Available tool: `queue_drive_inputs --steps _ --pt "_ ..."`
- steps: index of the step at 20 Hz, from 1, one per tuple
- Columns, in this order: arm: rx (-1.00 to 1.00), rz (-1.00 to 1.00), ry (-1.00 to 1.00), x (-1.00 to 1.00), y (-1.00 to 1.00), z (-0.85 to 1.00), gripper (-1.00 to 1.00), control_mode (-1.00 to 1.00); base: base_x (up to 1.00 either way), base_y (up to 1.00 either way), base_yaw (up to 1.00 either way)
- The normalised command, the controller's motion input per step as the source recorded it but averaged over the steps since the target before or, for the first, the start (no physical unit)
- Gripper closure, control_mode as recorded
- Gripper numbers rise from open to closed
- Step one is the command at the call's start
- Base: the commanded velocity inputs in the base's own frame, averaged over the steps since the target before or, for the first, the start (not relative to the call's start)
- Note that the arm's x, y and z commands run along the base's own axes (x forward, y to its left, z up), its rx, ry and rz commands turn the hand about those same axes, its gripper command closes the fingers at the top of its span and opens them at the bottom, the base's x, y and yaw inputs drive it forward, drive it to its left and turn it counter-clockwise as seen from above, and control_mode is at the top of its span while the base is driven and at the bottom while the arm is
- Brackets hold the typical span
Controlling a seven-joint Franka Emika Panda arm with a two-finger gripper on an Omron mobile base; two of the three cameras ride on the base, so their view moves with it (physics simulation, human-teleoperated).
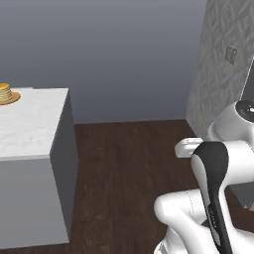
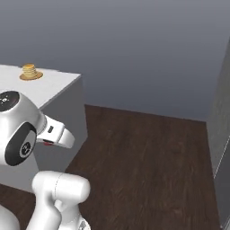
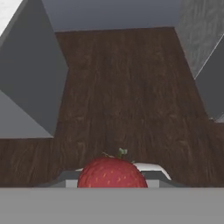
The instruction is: Take the strawberry from the fridge and place it on top of the pancake, located on the dining counter.
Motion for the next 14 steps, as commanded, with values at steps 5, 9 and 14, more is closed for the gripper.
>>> queue_drive_inputs --steps 5,9,14 --pt "0.0 0.0 0.0 0.0 0.0 0.0 1.0 1.0 1.0 0.61 -0.05" --pt "0.0 0.0 0.0 0.0 0.0 0.0 1.0 1.0 1.0 0.02 -0.06" --pt "0.0 0.0 0.0 0.0 0.0 0.0 1.0 1.0 1.0 -0.07 -0.02"
